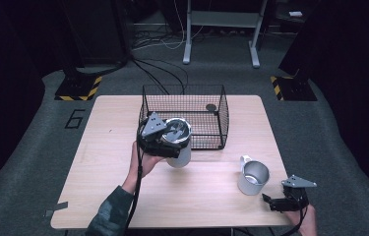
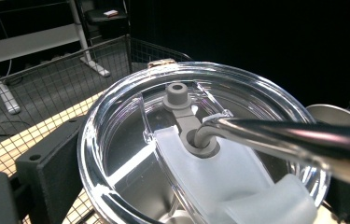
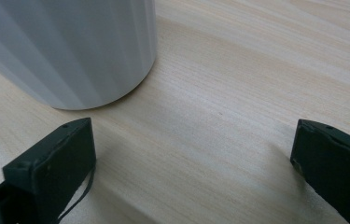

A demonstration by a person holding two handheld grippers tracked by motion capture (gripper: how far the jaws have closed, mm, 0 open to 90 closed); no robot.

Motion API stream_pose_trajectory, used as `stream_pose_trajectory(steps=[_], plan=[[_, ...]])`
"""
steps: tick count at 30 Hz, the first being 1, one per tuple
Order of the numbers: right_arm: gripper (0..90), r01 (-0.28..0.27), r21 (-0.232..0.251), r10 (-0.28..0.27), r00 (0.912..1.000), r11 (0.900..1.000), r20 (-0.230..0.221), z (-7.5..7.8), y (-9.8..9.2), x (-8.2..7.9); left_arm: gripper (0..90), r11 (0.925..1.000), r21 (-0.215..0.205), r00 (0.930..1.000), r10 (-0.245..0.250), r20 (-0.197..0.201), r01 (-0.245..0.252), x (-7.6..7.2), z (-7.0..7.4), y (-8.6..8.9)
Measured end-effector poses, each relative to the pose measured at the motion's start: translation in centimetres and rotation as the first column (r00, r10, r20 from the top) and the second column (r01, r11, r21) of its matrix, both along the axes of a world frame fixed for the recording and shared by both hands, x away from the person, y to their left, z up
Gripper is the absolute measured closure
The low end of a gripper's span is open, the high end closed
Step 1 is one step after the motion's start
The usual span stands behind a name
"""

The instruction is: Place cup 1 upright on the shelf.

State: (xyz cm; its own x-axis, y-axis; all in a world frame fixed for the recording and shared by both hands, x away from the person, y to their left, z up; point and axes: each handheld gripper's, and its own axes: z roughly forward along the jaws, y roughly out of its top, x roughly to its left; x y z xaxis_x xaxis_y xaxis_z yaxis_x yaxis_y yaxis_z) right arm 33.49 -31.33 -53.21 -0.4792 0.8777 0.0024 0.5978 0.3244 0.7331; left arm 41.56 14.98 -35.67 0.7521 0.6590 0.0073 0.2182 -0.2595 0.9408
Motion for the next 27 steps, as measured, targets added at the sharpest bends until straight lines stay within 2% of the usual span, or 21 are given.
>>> stream_pose_trajectory(steps=[4, 7, 22, 27], plan=[[0.0, 0.002, 0.0, -0.002, 1.0, 1.0, 0.001, 0.0, 0.0, 0.0, 4.2, 0.9999, 0.003, 0.9998, 0.016, 0.015, -0.016, 0.0, 0.6, 0.5], [0.0, 0.001, -0.001, -0.001, 1.0, 1.0, 0.001, 0.0, 0.0, 0.0, 4.2, 0.9999, -0.005, 0.9999, 0.013, 0.008, -0.013, 0.0, 1.0, 0.8], [0.0, 0.002, 0.0, -0.002, 1.0, 1.0, 0.001, 0.0, 0.0, 0.0, 4.2, 0.9994, -0.005, 0.9988, 0.035, 0.035, -0.035, 0.1, 2.9, 2.1], [0.0, 0.002, 0.0, -0.002, 1.0, 1.0, 0.003, 0.0, 0.0, 0.0, 4.2, 0.9984, -0.007, 0.9973, 0.056, 0.047, -0.056, 0.2, 3.5, 2.4]])
